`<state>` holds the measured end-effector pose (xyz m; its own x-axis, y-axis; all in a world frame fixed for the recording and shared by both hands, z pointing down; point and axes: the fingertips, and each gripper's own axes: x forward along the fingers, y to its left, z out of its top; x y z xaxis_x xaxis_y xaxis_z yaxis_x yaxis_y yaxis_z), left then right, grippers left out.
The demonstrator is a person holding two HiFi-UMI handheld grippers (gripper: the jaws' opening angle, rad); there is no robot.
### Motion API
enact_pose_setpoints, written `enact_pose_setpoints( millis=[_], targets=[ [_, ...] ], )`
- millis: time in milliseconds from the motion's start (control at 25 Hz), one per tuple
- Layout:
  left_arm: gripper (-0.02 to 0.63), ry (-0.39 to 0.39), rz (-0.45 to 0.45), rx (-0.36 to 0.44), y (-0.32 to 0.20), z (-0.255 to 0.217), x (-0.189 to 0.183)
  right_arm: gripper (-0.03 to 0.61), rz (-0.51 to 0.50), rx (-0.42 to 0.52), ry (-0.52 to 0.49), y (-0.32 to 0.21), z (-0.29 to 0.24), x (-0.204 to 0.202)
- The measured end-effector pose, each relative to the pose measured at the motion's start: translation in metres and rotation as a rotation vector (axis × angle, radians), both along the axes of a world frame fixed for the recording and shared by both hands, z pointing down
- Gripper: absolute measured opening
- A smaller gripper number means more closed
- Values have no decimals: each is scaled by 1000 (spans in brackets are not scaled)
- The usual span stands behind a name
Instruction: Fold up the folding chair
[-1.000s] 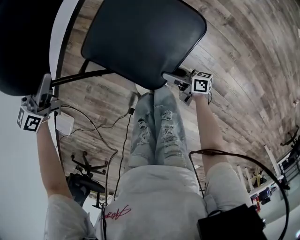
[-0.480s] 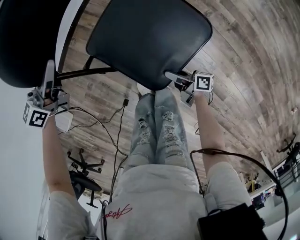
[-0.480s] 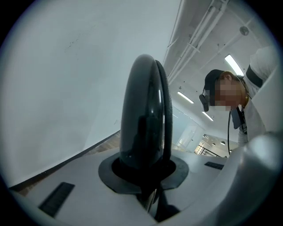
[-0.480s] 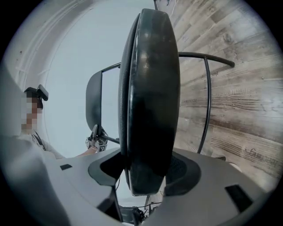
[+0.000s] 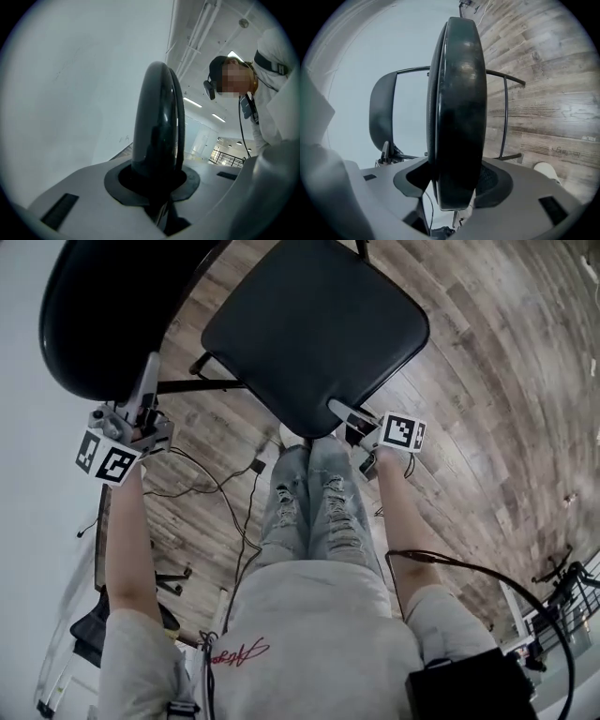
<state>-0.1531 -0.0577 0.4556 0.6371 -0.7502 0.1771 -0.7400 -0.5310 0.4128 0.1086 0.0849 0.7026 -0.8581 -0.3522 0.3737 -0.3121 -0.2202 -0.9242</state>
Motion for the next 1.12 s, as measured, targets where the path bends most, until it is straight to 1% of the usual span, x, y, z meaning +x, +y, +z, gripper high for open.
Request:
enact_pose_setpoints(
  millis=[160, 320, 480, 560, 800, 960, 1120],
  targets=[
    [80, -38, -5, 39, 4, -17, 6, 255, -16, -64, 62, -17, -30, -12],
    [80, -68, 1, 40, 5, -27, 12, 240, 13, -106, 70, -23, -62, -23],
    [80, -97, -21, 81, -6, -44, 5, 219, -7, -78, 58, -59, -99, -48],
    [80, -109, -28, 88, -13, -52, -2, 211, -22, -75, 52, -76, -119, -65],
    [80, -134, -12, 136, -31, -71, -19, 175, -59, -19, 56, -125, -178, -125],
    [80, -129, -18, 122, -57, -72, -45, 161, -53, -17, 86, -166, -194, -165],
    [80, -111, -26, 96, -82, -70, -73, 153, -59, -27, 95, -190, -201, -193]
  ],
)
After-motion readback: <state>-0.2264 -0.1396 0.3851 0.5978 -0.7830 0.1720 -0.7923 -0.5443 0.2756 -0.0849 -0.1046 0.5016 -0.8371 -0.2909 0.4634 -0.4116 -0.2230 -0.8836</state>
